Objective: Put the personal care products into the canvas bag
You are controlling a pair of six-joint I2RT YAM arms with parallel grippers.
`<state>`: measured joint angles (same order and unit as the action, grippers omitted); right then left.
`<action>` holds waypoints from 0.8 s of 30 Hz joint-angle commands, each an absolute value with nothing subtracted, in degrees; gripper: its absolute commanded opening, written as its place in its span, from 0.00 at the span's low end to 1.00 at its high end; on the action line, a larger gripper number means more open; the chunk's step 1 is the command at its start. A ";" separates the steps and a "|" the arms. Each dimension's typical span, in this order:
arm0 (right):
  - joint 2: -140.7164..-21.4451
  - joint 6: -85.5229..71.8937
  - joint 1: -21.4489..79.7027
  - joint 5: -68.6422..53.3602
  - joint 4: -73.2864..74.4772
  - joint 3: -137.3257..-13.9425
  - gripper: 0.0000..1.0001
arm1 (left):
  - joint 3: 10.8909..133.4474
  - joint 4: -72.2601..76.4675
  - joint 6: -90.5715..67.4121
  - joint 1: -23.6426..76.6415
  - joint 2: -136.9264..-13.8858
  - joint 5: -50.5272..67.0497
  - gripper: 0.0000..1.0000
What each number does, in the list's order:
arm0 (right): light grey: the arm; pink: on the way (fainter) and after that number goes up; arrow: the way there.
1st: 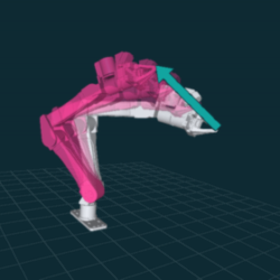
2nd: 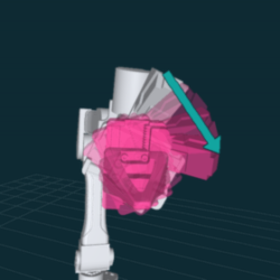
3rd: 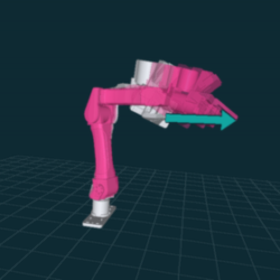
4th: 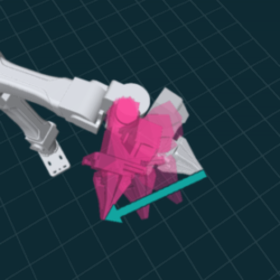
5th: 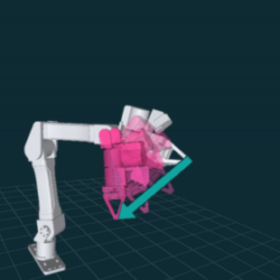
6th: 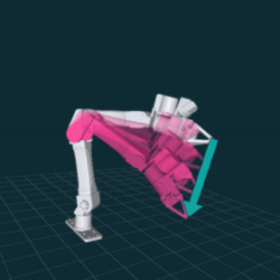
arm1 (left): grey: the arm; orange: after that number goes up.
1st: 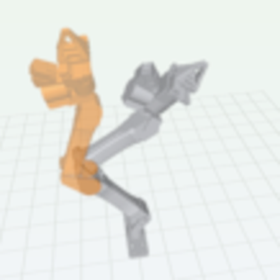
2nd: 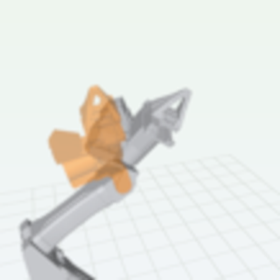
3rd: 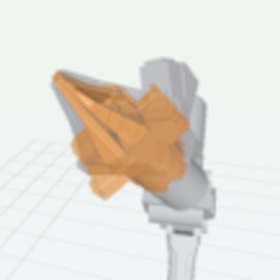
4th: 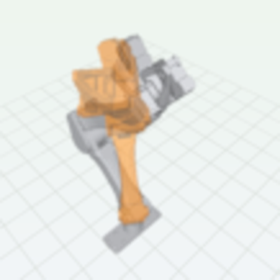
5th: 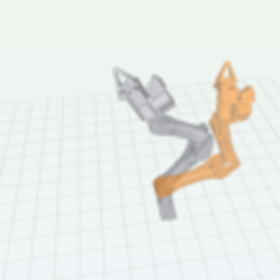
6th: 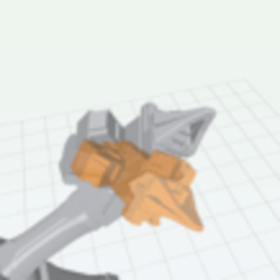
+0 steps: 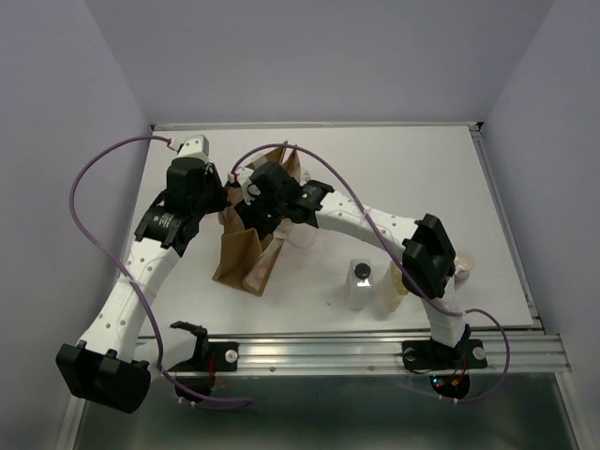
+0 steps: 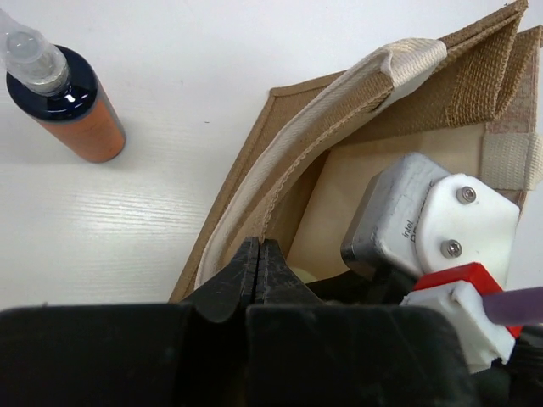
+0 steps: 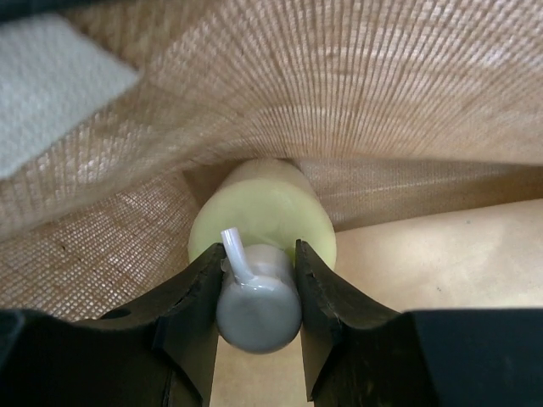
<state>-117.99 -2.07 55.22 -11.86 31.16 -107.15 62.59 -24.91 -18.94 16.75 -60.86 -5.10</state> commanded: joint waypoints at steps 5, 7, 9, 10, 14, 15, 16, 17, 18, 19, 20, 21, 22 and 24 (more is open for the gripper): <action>-115.13 -2.02 55.99 -18.17 32.00 -107.67 0.01 | 61.88 -20.04 -19.86 15.12 -58.53 -4.49 0.00; -116.10 -2.11 55.99 -25.96 31.64 -108.10 0.01 | 61.53 -19.69 -19.86 15.12 -58.97 -3.26 0.00; -117.33 -2.02 55.99 -30.56 31.64 -109.51 0.01 | 61.26 -19.69 -20.13 15.12 -59.59 -3.16 0.00; -117.42 -1.50 55.99 -34.76 31.73 -110.47 0.01 | 61.26 -19.69 -20.13 15.12 -59.76 -2.64 0.00; -115.76 1.56 55.99 -40.77 31.64 -110.31 0.01 | 61.08 -19.60 -20.39 15.12 -60.03 -2.29 0.00; -115.23 2.28 55.99 -41.39 31.73 -110.13 0.01 | 61.00 -19.51 -20.39 15.12 -59.94 -2.29 0.00; -114.35 2.89 55.99 -41.40 31.64 -109.69 0.01 | 60.82 -19.25 -20.39 15.12 -59.68 -2.20 0.00; -114.26 3.42 55.99 -41.40 31.47 -109.51 0.01 | 60.73 -19.25 -20.48 15.12 -59.68 -2.02 0.00; -114.17 3.95 55.99 -41.48 31.46 -109.51 0.01 | 60.73 -19.07 -20.48 15.12 -59.50 -1.93 0.00; -114.60 4.56 55.99 -41.66 31.55 -109.08 0.01 | 60.65 -18.81 -20.39 15.12 -59.24 -1.41 0.00; -114.96 5.27 55.99 -42.36 31.55 -108.99 0.01 | 60.56 -18.63 -20.48 15.12 -59.15 -1.32 0.00; -115.31 6.06 55.99 -43.23 31.64 -108.72 0.01 | 60.38 -18.46 -20.39 15.12 -59.06 -1.14 0.00; -115.66 6.67 55.99 -43.76 31.64 -108.37 0.01 | 60.38 -18.28 -20.39 15.12 -58.98 -1.06 0.00; -116.54 9.65 55.99 -45.96 32.08 -107.93 0.01 | 60.21 -18.11 -20.39 15.12 -58.89 -1.14 0.00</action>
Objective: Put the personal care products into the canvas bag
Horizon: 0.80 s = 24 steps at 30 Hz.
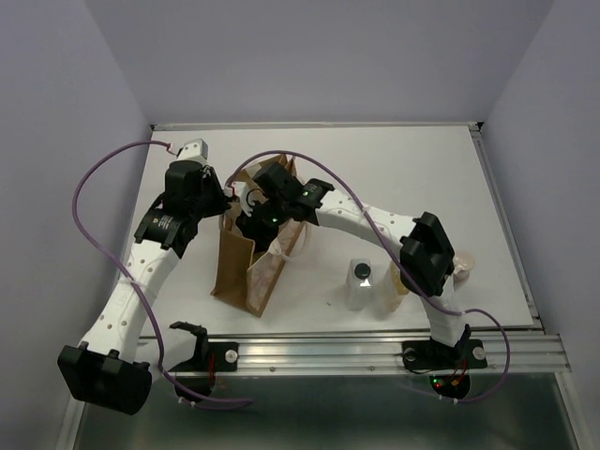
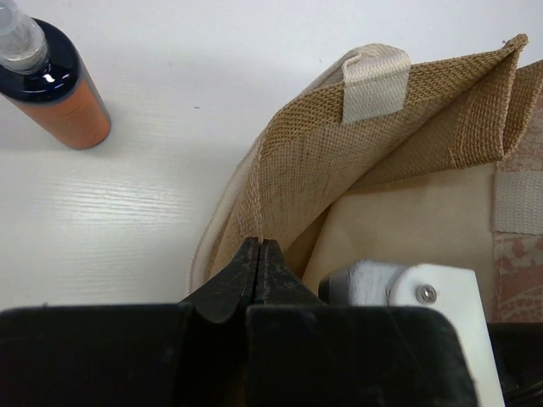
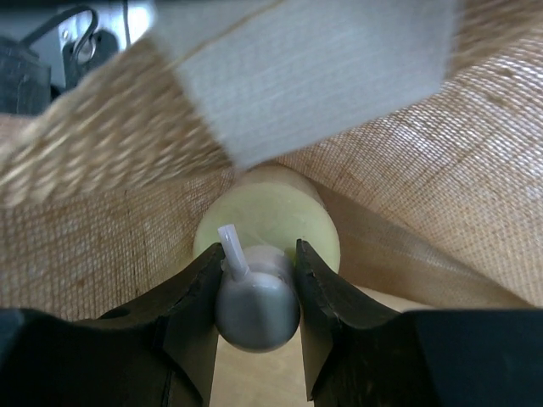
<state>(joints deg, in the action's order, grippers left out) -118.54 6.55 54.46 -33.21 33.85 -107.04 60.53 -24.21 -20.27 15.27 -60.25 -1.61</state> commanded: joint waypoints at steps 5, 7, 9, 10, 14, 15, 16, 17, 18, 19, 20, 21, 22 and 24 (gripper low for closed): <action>-114.53 20.98 55.99 -54.73 32.25 -103.55 0.01 | 59.94 -17.58 -20.74 15.12 -58.80 -1.32 0.00; -114.61 22.49 55.99 -56.42 32.60 -103.45 0.01 | 59.85 -17.14 -20.74 15.12 -58.54 -1.14 0.00; -115.05 25.30 55.99 -59.58 34.18 -104.41 0.01 | 59.68 -16.70 -21.00 15.03 -58.54 -1.14 0.00; -115.48 26.27 55.99 -60.20 34.97 -104.76 0.01 | 59.59 -16.61 -21.01 15.03 -58.54 -0.88 0.00; -117.42 32.15 55.99 -62.84 40.94 -108.01 0.01 | 59.15 -15.65 -20.92 15.03 -58.54 -0.44 0.00; -117.86 32.25 55.99 -62.58 41.48 -108.71 0.01 | 59.06 -15.47 -20.92 15.12 -58.62 -0.27 0.00; -118.91 32.43 55.99 -61.10 42.35 -110.29 0.01 | 59.06 -15.38 -20.83 15.12 -58.71 -0.26 0.00; -119.52 32.95 55.99 -59.95 43.41 -111.17 0.01 | 59.06 -15.21 -20.83 15.03 -58.80 1.56 0.00; -120.14 32.61 56.51 -58.38 44.72 -111.79 0.02 | 58.98 -15.21 -20.74 15.12 -58.89 1.76 0.00; -120.58 32.17 56.51 -56.88 45.00 -112.14 0.03 | 58.97 -15.12 -20.74 15.12 -58.89 1.93 0.00; -121.11 31.38 56.51 -52.78 45.00 -111.89 0.04 | 58.97 -15.03 -20.57 15.12 -58.89 2.02 0.00; -121.29 31.12 57.04 -50.82 44.83 -111.54 0.06 | 58.89 -15.03 -20.48 15.12 -58.89 2.11 0.00; -121.29 30.94 57.04 -47.93 44.82 -111.19 0.07 | 58.89 -15.03 -20.48 15.12 -58.80 1.94 0.00; -120.94 29.80 57.04 -46.68 43.86 -109.95 0.11 | 58.97 -15.03 -20.39 15.12 -58.80 1.76 0.00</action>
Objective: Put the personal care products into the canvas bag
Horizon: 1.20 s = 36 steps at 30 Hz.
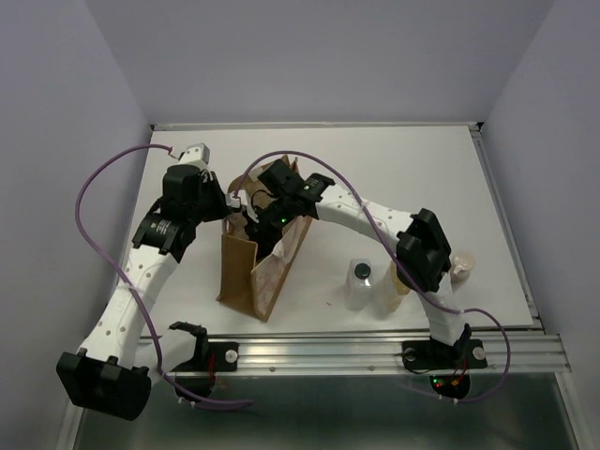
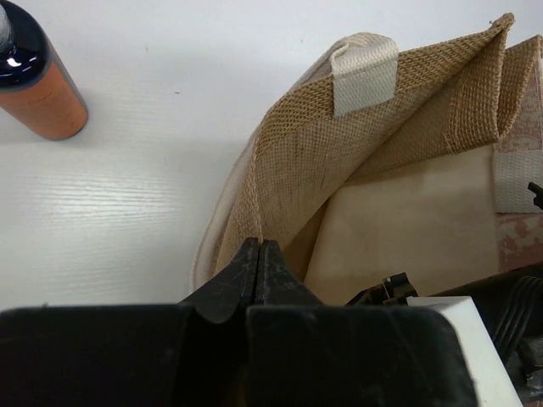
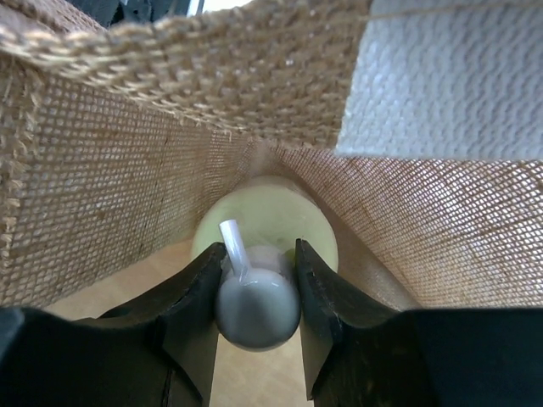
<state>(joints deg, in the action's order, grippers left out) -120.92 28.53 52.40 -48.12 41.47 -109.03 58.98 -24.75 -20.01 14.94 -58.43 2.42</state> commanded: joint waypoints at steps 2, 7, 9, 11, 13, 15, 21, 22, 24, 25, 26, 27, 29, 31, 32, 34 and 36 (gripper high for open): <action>-120.24 28.05 57.04 -44.57 43.07 -109.17 0.31 | 58.89 -15.03 -20.22 15.12 -58.62 1.67 0.00; -116.38 21.37 57.04 -32.39 36.92 -108.11 0.73 | 58.80 -15.03 -20.04 15.03 -58.01 1.41 0.00; -115.32 18.04 57.04 -27.80 35.34 -108.45 0.76 | 58.71 -14.85 -19.95 15.12 -57.66 1.32 0.00; -114.26 15.22 57.04 -20.70 34.02 -109.60 0.83 | 58.54 -14.68 -20.04 15.12 -57.22 1.40 0.00; -114.26 10.04 57.04 -15.93 33.40 -112.74 0.88 | 58.53 -14.41 -20.04 15.12 -57.04 1.49 0.00; -114.00 7.83 57.04 -9.77 33.40 -114.08 0.93 | 58.54 -14.33 -19.95 15.03 -57.13 1.58 0.00; -112.85 4.40 57.04 4.72 32.70 -116.71 1.00 | 58.27 -13.89 -20.48 15.03 -57.48 1.14 0.00; -112.59 4.05 57.04 6.92 32.61 -117.15 1.00 | 58.45 -13.71 -20.48 15.12 -57.74 1.14 0.00; -112.41 2.82 56.43 14.30 32.17 -119.00 1.00 | 58.53 -13.54 -20.91 15.12 -57.92 1.23 0.00; -112.33 2.03 56.43 14.33 31.99 -119.70 1.00 | 58.54 -13.36 -21.00 15.12 -58.09 1.32 0.00; -112.15 1.41 55.56 15.11 31.99 -120.49 1.00 | 58.54 -13.27 -21.09 15.12 -58.18 1.32 0.00; -112.06 0.28 54.94 15.20 31.91 -121.89 1.00 | 58.54 -13.27 -21.44 15.12 -58.27 1.32 0.00; -111.18 -1.13 53.88 15.38 31.99 -122.78 1.00 | 58.62 -12.92 -21.45 15.12 -58.45 1.32 0.00; -110.31 -2.81 52.48 16.08 31.82 -123.57 1.00 | 58.45 -12.57 -21.80 15.12 -58.71 0.97 0.00; -109.17 -2.99 51.43 15.82 31.38 -123.40 1.00 | 58.45 -12.57 -21.97 15.12 -58.88 0.62 0.00; -107.94 -3.86 50.37 15.82 30.59 -122.96 1.00 | 58.62 -12.48 -22.50 15.12 -59.41 0.62 0.00; -106.35 -5.18 48.62 14.86 29.36 -122.08 1.00 | 59.24 -12.13 -22.76 15.12 -60.20 0.62 0.00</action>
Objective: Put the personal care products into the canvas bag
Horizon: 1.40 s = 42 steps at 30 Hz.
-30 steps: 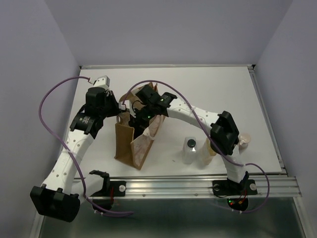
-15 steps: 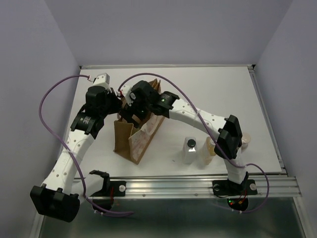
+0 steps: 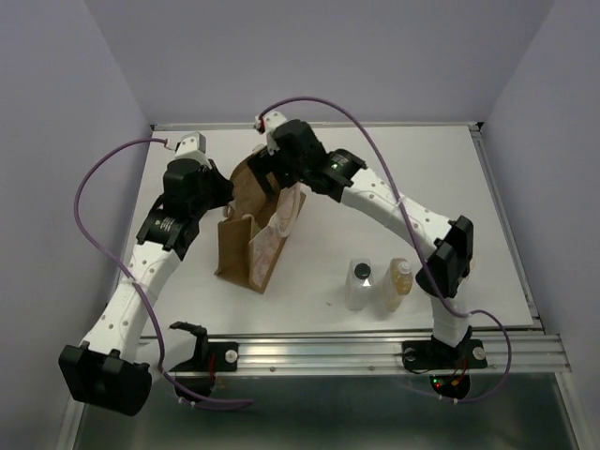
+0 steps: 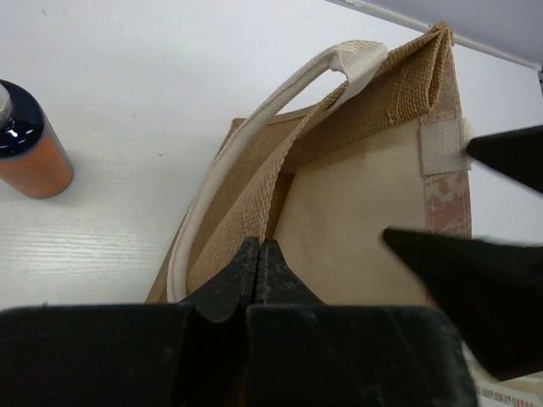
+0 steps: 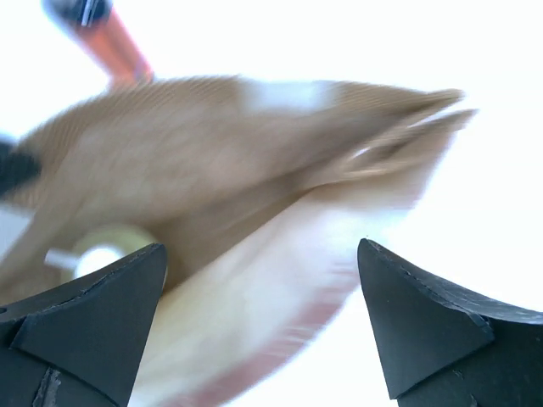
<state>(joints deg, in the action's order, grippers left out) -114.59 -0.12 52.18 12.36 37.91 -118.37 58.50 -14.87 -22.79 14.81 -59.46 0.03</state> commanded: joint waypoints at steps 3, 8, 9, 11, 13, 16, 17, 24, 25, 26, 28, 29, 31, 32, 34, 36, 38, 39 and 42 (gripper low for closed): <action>-106.08 -6.32 47.21 14.33 28.22 -123.04 1.00 | 59.68 -12.13 -23.03 15.12 -61.34 0.62 0.00; -105.73 -10.19 44.91 13.97 28.04 -122.00 1.00 | 59.85 -12.30 -23.47 15.12 -63.10 -1.83 0.00; -105.38 -12.11 44.39 13.63 28.12 -119.90 1.00 | 59.85 -12.30 -23.81 15.12 -63.11 -2.19 0.00; -104.16 -14.14 44.38 12.92 28.12 -117.26 1.00 | 59.85 -12.39 -24.08 15.12 -63.11 -2.72 0.00; -103.19 -17.04 44.38 10.03 28.56 -113.14 1.00 | 60.03 -12.39 -24.26 15.12 -62.84 -3.07 0.00; -102.66 -20.12 44.38 7.30 30.40 -109.26 1.00 | 59.86 -12.39 -24.61 15.12 -62.14 -4.57 0.00; -102.74 -20.82 44.38 6.86 31.02 -108.64 1.00 | 59.68 -12.31 -24.70 15.12 -61.79 -5.18 0.00; -108.27 -21.54 44.38 1.58 34.88 -109.24 0.67 | 59.24 -11.87 -25.31 15.12 -60.73 -6.32 0.00; -108.72 -21.19 44.38 1.76 35.50 -109.86 0.42 | 59.24 -11.87 -25.49 15.12 -60.56 -6.59 0.00; -108.89 -20.83 44.38 2.71 35.86 -110.47 0.33 | 59.06 -11.87 -25.66 15.12 -60.38 -7.20 0.00; -108.55 -19.43 44.38 6.84 36.82 -111.88 0.20 | 59.15 -11.87 -25.58 15.12 -60.03 -7.82 0.00; -108.37 -18.99 44.38 8.77 37.17 -112.23 0.04 | 59.24 -11.95 -25.58 15.12 -59.94 -8.61 0.00; -108.19 -17.23 44.38 13.96 38.32 -113.99 0.01 | 59.41 -11.95 -25.75 15.12 -59.68 -9.14 0.00; -108.19 -16.62 44.38 15.54 38.67 -114.69 0.01 | 59.50 -11.87 -25.84 15.12 -59.68 -9.14 0.00; -108.28 -15.21 44.38 20.02 39.99 -116.79 0.01 | 59.85 -11.78 -26.10 15.12 -59.94 -9.40 0.00; -108.98 -13.89 44.38 24.77 42.09 -118.38 0.01 | 60.47 -12.13 -26.45 15.12 -60.29 -10.63 0.00; -109.60 -12.75 44.38 27.93 44.11 -120.14 0.01 | 60.73 -12.22 -26.28 15.12 -60.64 -11.24 0.00; -109.77 -12.57 44.38 28.56 44.38 -120.41 0.01 | 60.82 -12.30 -26.37 15.12 -60.82 -11.60 0.00; -109.95 -11.52 44.38 28.39 44.82 -120.15 0.01 | 61.08 -12.48 -26.37 15.12 -61.43 -12.30 0.00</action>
<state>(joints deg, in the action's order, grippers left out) -110.37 -14.98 44.97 20.84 45.19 -116.51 58.76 -13.37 -26.41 15.00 -61.32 -8.95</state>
